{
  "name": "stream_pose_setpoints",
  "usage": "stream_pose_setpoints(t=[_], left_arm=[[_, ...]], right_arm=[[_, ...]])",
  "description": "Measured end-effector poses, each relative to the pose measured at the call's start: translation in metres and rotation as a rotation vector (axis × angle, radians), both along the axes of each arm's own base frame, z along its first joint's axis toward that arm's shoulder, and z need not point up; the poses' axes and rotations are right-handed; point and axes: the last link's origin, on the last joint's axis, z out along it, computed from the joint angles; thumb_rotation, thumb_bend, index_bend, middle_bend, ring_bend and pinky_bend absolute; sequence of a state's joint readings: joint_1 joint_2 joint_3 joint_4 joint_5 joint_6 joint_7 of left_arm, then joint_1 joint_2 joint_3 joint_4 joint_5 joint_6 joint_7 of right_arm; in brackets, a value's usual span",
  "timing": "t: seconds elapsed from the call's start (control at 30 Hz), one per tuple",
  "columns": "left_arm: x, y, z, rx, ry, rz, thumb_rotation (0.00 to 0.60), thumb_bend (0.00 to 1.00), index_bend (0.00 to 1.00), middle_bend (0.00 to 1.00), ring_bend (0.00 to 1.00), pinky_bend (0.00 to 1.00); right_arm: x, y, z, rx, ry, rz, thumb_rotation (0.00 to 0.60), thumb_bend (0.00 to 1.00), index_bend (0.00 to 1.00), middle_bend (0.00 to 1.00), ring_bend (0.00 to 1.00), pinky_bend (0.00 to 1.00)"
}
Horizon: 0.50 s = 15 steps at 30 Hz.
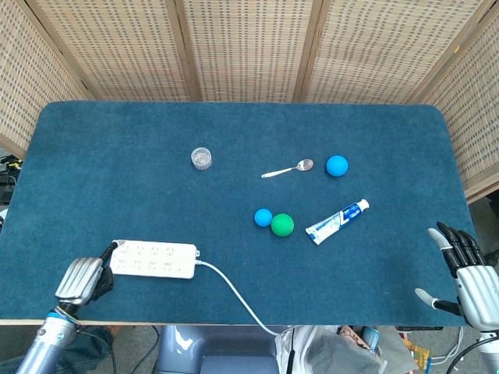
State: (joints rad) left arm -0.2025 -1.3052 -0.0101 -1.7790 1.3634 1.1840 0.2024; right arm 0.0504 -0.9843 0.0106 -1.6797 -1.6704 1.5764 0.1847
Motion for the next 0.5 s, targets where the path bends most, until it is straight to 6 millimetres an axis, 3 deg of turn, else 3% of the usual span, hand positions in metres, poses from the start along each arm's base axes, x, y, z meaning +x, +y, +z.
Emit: stream_pose_setpoints(t=[0.3,0.5], left_arm=[[0.034,0.007,-0.05,-0.101,0.003,-0.031,0.6,1.0,0.22,1.0,0.93,1.0],[0.049,0.012,-0.061,-0.101,-0.002,-0.064,0.6,1.0,0.22,1.0,0.93,1.0]], right_arm=[[-0.003,-0.002,0.005,-0.002,-0.02,-0.009,0.6,0.0,0.0,0.0,0.0,0.0],[-0.004,-0.003,0.005,0.001,-0.021,-0.013,0.6,0.0,0.0,0.0,0.0,0.0]])
